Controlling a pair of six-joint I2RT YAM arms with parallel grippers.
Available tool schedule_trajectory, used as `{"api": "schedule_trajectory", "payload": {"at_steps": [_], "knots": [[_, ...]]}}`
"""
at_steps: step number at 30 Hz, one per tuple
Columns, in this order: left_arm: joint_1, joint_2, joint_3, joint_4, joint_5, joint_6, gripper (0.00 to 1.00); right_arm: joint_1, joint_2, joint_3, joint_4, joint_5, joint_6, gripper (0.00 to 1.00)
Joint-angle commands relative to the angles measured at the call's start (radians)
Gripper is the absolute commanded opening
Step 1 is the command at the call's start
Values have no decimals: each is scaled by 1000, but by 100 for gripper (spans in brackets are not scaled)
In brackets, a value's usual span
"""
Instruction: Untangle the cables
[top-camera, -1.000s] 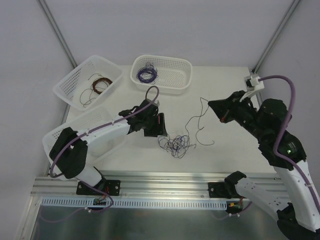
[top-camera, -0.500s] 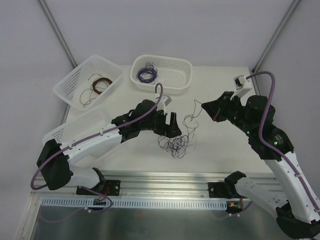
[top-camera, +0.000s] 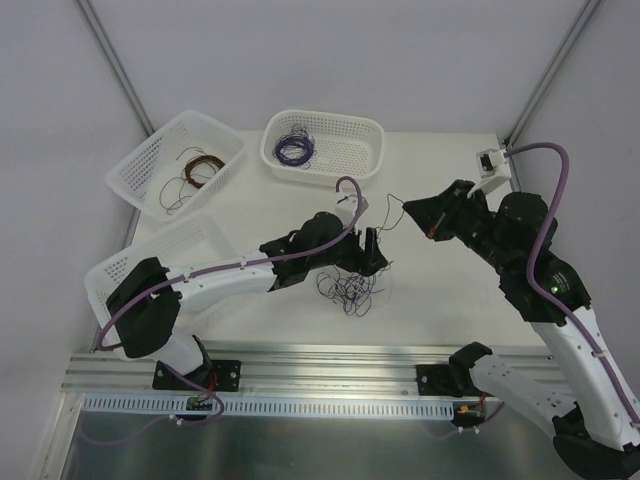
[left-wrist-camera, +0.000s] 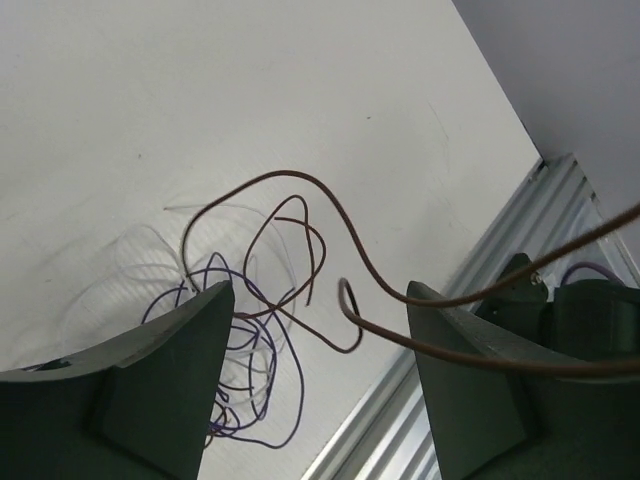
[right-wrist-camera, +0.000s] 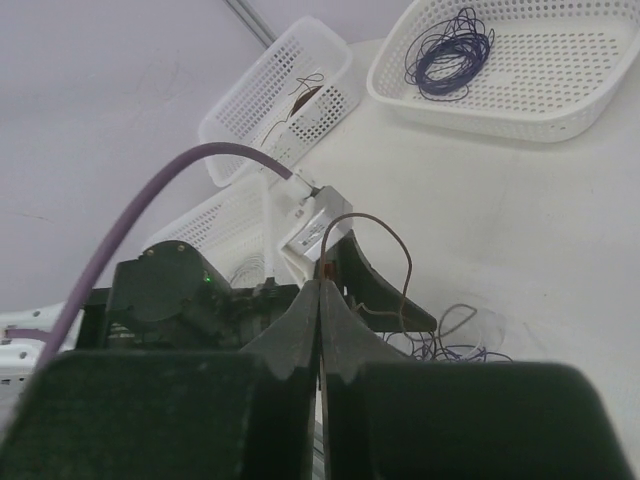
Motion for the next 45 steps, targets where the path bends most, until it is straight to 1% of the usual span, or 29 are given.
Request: {"api": "schedule_trajectory", "payload": {"at_steps": [1,4,5,7,8,12,13,15,16,18,19,22,23,25,26,30,31,33,34,36,41,45], "knots": [[-10,39,-1,99,-79,-10,69,-2,-26,34,57,2,31,1],[-11,58,-3,100,-85,-13,57,-2,-33,32,57,2,31,1],[-13,61,-3,103,-85,-14,47,-2,-36,31,57,5,31,1],[-13,61,-3,105,-81,-13,37,-3,-39,27,55,5,31,1],[-13,58,-1,106,-81,-13,25,-3,-41,26,54,7,31,1],[-13,42,9,79,-81,-6,0,-3,-44,6,29,33,15,1],[-13,38,18,59,-84,-5,0,-3,-44,1,17,63,12,1],[-11,18,49,16,-90,0,0,-5,-41,-17,-35,94,-3,4],[-10,9,63,-42,-96,4,0,-5,-40,-25,-53,125,-8,10],[-8,-7,115,-116,-119,12,0,-5,-36,-40,-104,165,-25,19],[-4,-10,135,-198,-130,21,0,-3,-36,-57,-135,188,-31,28],[21,-16,212,-332,-144,35,0,-3,-47,-94,-169,205,-43,39],[32,-19,229,-407,-160,43,0,-5,-55,-126,-179,219,-40,41],[41,-24,273,-469,-180,65,0,-3,-81,-164,-179,223,-35,43],[44,-25,302,-525,-184,73,0,-5,-85,-199,-176,219,-34,43],[64,-22,387,-640,-164,101,0,-3,-87,-305,-132,159,0,43],[66,-18,405,-659,-161,112,0,0,-86,-328,-97,122,7,44],[69,-13,460,-706,-153,119,0,3,-69,-397,-54,96,37,46],[70,-11,474,-717,-154,128,0,8,-60,-419,-11,52,44,47],[76,-10,519,-757,-156,133,0,20,-31,-469,34,30,66,50],[99,-4,621,-825,-154,156,0,67,49,-537,182,-25,98,55],[104,-5,652,-849,-159,167,0,110,129,-569,282,-48,106,59]]}}
